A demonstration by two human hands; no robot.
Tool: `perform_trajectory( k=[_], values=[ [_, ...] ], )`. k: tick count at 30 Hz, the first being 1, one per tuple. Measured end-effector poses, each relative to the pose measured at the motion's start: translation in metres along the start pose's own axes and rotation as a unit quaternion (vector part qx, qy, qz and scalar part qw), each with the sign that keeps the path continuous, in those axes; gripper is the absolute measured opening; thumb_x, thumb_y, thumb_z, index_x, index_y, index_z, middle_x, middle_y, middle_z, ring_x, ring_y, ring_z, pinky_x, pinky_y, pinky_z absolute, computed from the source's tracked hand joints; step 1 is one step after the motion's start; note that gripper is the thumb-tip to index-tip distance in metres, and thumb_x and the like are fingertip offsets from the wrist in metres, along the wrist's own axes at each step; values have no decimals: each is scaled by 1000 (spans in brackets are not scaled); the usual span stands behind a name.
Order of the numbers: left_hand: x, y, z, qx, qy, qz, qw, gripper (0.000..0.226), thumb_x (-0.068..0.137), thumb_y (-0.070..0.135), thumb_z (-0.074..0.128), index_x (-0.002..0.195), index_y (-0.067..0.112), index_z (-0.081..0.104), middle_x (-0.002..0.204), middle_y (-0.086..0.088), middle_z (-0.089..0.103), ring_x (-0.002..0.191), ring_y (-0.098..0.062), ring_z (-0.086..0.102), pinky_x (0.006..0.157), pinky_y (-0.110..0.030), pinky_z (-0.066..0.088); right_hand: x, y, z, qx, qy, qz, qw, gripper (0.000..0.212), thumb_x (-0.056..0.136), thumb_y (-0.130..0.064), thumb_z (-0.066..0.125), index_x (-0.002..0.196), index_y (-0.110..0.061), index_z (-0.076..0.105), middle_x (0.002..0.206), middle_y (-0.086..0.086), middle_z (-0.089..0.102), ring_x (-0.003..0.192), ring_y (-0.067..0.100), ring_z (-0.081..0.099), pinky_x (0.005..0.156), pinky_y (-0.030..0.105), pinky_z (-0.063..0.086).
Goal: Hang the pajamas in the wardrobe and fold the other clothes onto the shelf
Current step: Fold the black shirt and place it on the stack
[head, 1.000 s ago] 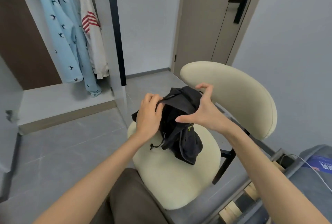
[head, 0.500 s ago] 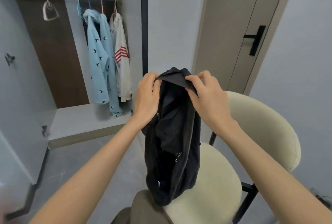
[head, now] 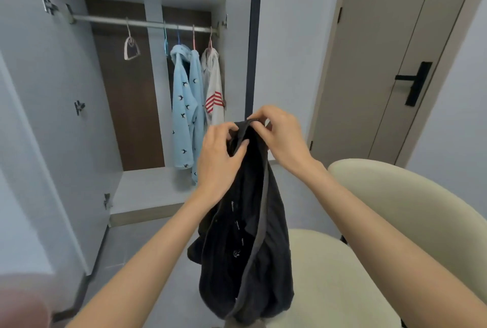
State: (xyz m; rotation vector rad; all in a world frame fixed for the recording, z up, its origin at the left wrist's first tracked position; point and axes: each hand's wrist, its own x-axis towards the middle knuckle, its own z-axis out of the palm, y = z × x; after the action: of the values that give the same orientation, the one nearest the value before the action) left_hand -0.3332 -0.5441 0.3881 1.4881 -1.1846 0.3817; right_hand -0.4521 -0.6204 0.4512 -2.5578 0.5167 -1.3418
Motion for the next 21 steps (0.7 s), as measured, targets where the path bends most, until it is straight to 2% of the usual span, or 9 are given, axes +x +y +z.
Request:
perform_trajectory(
  k=[3, 6, 8, 11, 13, 15, 18, 21],
  values=[
    [16, 1, -10, 59, 1, 6, 998, 19, 88, 26, 59, 102, 29, 45, 87, 10, 52, 73, -10, 54, 60, -23, 41, -4, 2, 12, 10, -1, -6, 1000, 7, 92, -16, 59, 93, -12, 65, 88, -1, 63, 69, 10, 53, 68, 29, 49],
    [28, 1, -13, 96, -25, 5, 995, 17, 91, 23, 56, 103, 24, 45, 83, 7, 55, 68, -11, 55, 59, -26, 42, -14, 7, 29, -13, 22, 41, 999, 8, 92, -20, 58, 99, -18, 59, 89, -5, 60, 71, 11, 52, 64, 30, 47],
    [32, 0, -13, 90, -35, -7, 995, 14, 91, 20, 54, 103, 21, 47, 83, 5, 55, 67, -9, 53, 58, -24, 40, -27, 13, 43, -48, 6, 79, 996, 20, 89, -20, 59, 106, -20, 50, 95, -6, 57, 80, 12, 51, 64, 33, 45],
    [38, -2, -13, 59, -32, -32, 997, 11, 91, 15, 52, 102, 20, 54, 82, 4, 56, 68, -8, 52, 60, -23, 38, -56, 24, 61, -45, -74, 140, 986, 37, 81, -15, 63, 110, -20, 41, 102, -4, 49, 89, 15, 48, 61, 32, 42],
    [42, -6, -16, 35, -26, -64, 997, 17, 91, 12, 49, 101, 21, 60, 89, 3, 60, 75, -10, 55, 65, -25, 43, -80, 35, 71, -29, -126, 173, 976, 37, 78, -10, 63, 104, -19, 38, 102, -2, 47, 89, 18, 48, 59, 29, 38],
    [44, -11, -19, -27, -11, -137, 990, 23, 92, 9, 45, 99, 21, 63, 97, 0, 64, 82, -18, 62, 68, -32, 53, -101, 47, 76, -45, -182, 196, 962, 34, 76, -7, 62, 99, -16, 39, 102, 3, 48, 88, 22, 48, 59, 32, 38],
    [36, -21, -21, -116, 26, -242, 963, 27, 94, 5, 40, 96, 21, 62, 99, -8, 64, 82, -25, 66, 60, -33, 59, -124, 65, 78, -91, -258, 213, 938, 33, 76, -3, 60, 101, -11, 41, 103, 8, 51, 85, 25, 49, 62, 35, 40],
    [27, -26, -23, -186, 70, -296, 934, 25, 96, 3, 38, 95, 17, 59, 99, -10, 58, 85, -29, 66, 53, -29, 58, -143, 82, 80, -156, -314, 230, 908, 35, 77, -4, 59, 102, -15, 37, 107, 9, 52, 84, 27, 48, 61, 31, 34]
  ],
)
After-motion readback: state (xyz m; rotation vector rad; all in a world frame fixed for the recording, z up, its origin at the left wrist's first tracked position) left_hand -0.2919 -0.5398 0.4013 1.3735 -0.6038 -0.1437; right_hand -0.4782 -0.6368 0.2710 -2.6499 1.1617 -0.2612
